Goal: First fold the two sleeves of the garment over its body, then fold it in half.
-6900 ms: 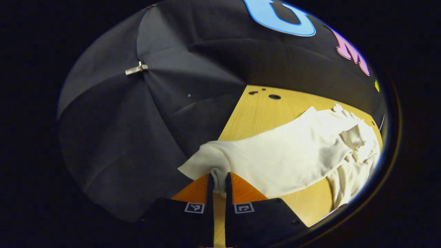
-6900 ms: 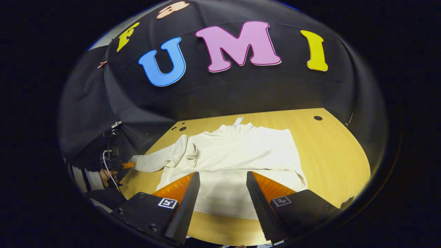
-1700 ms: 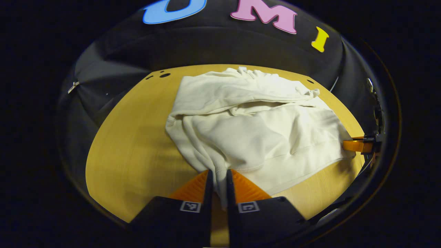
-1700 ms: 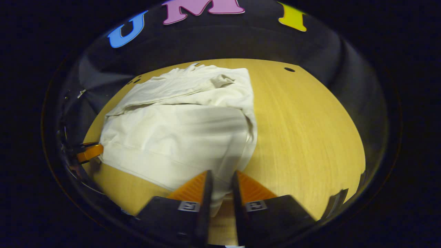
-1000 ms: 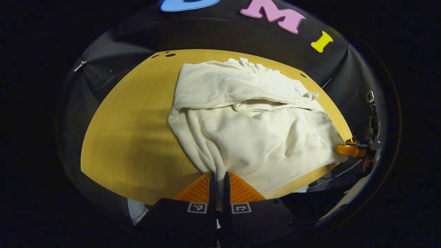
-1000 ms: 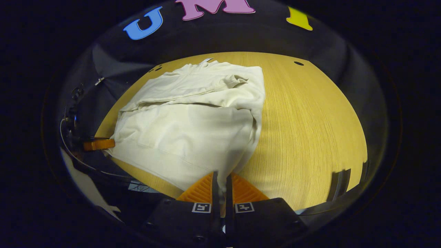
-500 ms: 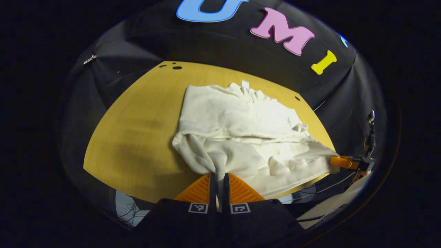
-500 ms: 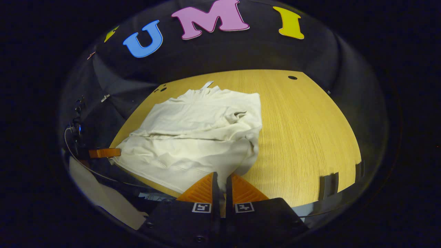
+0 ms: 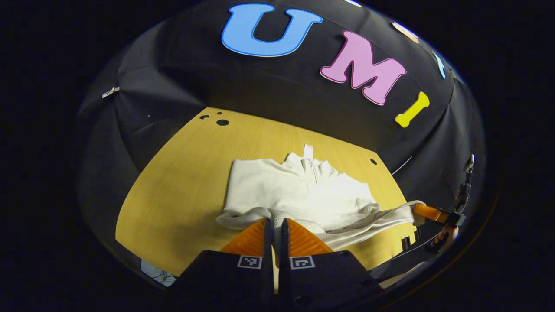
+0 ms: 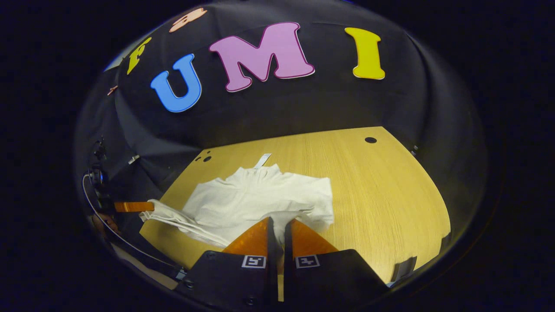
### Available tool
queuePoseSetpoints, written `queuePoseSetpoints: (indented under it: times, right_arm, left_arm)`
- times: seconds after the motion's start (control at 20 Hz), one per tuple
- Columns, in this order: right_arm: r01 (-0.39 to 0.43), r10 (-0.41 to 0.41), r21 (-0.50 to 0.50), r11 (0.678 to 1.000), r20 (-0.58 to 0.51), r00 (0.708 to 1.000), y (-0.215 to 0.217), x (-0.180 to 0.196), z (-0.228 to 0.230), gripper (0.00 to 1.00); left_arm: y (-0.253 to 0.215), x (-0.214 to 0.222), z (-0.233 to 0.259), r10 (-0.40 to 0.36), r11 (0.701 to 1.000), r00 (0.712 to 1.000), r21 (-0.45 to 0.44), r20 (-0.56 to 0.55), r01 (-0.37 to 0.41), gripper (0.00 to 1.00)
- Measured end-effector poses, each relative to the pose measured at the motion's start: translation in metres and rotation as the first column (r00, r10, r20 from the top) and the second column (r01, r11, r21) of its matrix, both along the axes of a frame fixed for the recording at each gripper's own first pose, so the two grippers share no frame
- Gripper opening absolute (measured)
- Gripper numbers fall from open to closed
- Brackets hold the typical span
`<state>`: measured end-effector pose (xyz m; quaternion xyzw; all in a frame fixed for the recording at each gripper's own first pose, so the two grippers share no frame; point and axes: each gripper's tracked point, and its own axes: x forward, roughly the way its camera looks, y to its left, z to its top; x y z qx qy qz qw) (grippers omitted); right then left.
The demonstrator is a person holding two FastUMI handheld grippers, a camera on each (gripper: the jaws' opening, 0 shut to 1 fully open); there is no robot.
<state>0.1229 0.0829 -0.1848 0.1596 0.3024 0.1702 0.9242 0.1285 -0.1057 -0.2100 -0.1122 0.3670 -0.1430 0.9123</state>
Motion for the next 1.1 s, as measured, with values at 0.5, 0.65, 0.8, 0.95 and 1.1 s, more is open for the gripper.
queuePoseSetpoints:
  times: [0.5, 0.65, 0.8, 0.95, 1.1]
  right_arm:
    - [0.072, -0.073, 0.018, 0.997, 0.03, 0.997, 0.01, 0.101, 0.009, 0.1]
    - [0.075, -0.075, 0.001, 0.997, 0.02, 0.997, 0.014, 0.13, -0.007, 0.1]
    - [0.08, -0.08, -0.027, 0.996, 0.003, 0.997, 0.019, 0.156, -0.031, 0.1]
    - [0.073, -0.075, -0.054, 0.996, -0.019, 0.997, 0.026, 0.177, -0.055, 0.1]
    - [0.069, -0.072, -0.055, 0.996, -0.054, 0.996, 0.034, 0.192, -0.079, 0.1]
  left_arm:
    - [-0.014, 0.098, 0.006, 0.029, 0.998, 0.999, -0.049, 0.038, -0.027, 0.09]
    - [-0.022, 0.128, -0.009, 0.018, 0.999, 0.999, -0.044, 0.03, -0.017, 0.12]
    - [-0.027, 0.157, -0.029, 0.027, 0.999, 1.0, -0.034, 0.006, -0.026, 0.09]
    - [-0.025, 0.18, -0.056, 0.059, 0.998, 0.998, -0.032, -0.035, -0.06, 0.09]
    - [-0.023, 0.197, -0.083, 0.08, 0.997, 0.994, -0.012, -0.072, -0.081, 0.09]
